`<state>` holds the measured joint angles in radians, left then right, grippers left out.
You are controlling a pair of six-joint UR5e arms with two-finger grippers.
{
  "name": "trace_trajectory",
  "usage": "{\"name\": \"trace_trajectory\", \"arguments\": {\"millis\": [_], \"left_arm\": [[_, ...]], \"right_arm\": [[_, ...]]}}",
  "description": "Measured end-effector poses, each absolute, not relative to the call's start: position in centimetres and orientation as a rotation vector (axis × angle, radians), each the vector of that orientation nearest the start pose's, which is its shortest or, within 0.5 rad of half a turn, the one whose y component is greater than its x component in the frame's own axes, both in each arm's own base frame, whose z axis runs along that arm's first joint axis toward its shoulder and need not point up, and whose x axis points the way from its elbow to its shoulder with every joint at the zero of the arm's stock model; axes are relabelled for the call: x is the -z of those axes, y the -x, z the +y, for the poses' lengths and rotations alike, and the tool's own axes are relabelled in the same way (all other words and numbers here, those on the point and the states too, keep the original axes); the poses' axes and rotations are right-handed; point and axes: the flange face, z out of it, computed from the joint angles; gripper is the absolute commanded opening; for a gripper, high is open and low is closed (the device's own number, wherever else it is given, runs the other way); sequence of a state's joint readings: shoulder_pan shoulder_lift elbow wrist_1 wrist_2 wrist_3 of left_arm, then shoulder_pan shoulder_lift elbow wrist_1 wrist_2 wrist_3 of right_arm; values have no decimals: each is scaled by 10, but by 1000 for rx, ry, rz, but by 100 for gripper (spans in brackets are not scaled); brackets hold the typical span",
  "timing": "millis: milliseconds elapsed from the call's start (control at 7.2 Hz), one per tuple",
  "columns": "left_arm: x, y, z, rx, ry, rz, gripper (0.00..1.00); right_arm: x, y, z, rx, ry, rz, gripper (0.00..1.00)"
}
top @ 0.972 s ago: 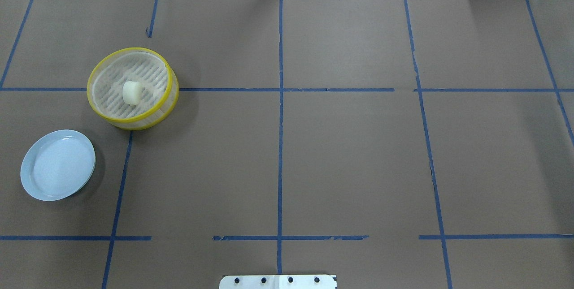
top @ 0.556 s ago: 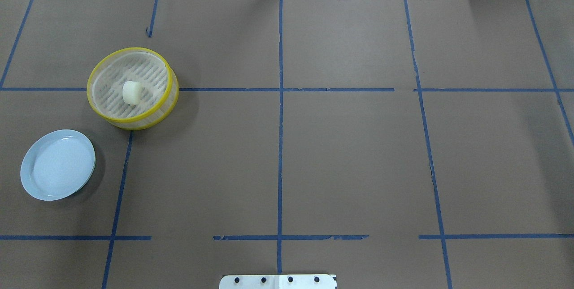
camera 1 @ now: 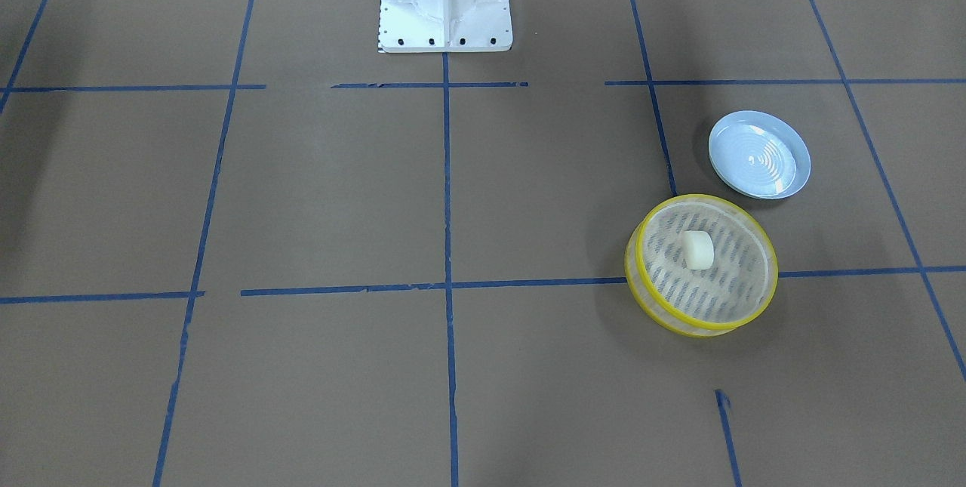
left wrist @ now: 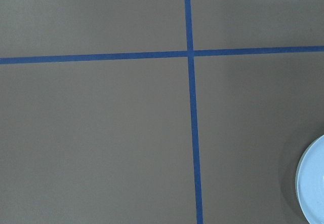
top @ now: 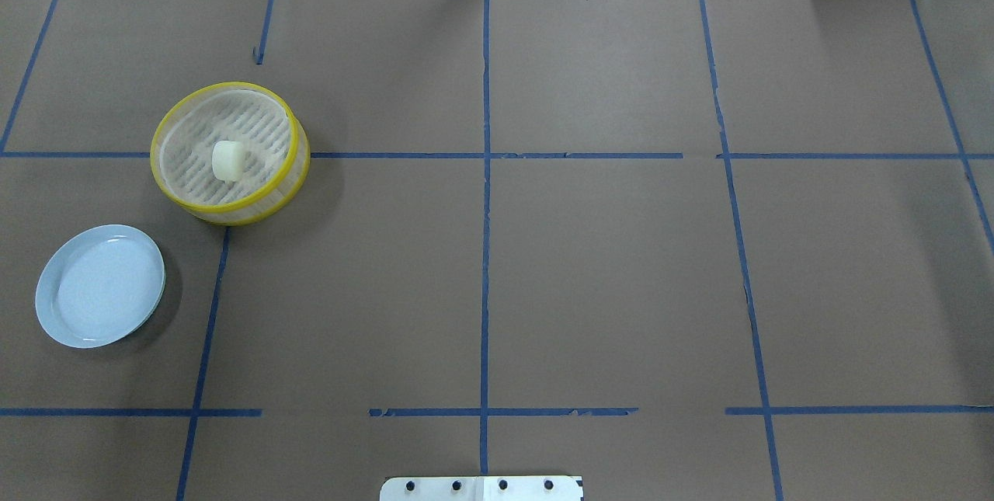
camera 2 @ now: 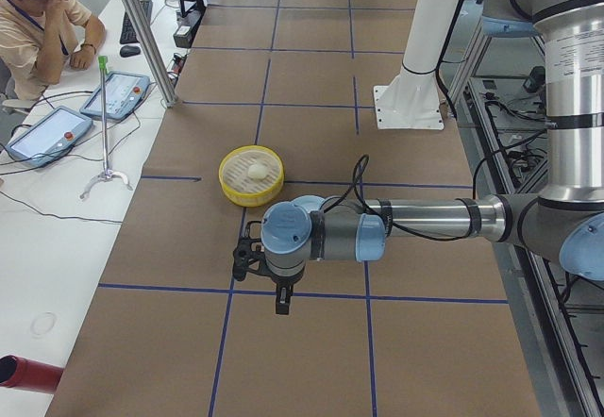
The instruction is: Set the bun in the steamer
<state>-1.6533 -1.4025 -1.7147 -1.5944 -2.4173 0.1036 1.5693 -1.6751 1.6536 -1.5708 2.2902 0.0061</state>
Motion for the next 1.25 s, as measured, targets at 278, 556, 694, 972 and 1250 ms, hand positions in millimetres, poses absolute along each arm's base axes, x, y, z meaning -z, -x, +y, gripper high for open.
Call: {"name": "trace_trajectory", "arguments": {"millis": [278,556,694,972,1250], "left_arm": [[-658,93,-409,-19,-77,836,100],[-655,94,-416,-10,-57,834,100],[-655,95,-417,-2,-41,834,100],[-654,95,-423,1,-33,835,100],[-651,96,-431,-1,-38,834,100]], "right_arm": [[-671,-67,-446,-12,22,-719,100],[-671,-67,-446,-12,23,-719,100],[-671,-67,-446,-12,23,-719,100],[-671,-67,-446,-12,23,-719,100],[-671,-67,-446,-12,23,-719,100]]}}
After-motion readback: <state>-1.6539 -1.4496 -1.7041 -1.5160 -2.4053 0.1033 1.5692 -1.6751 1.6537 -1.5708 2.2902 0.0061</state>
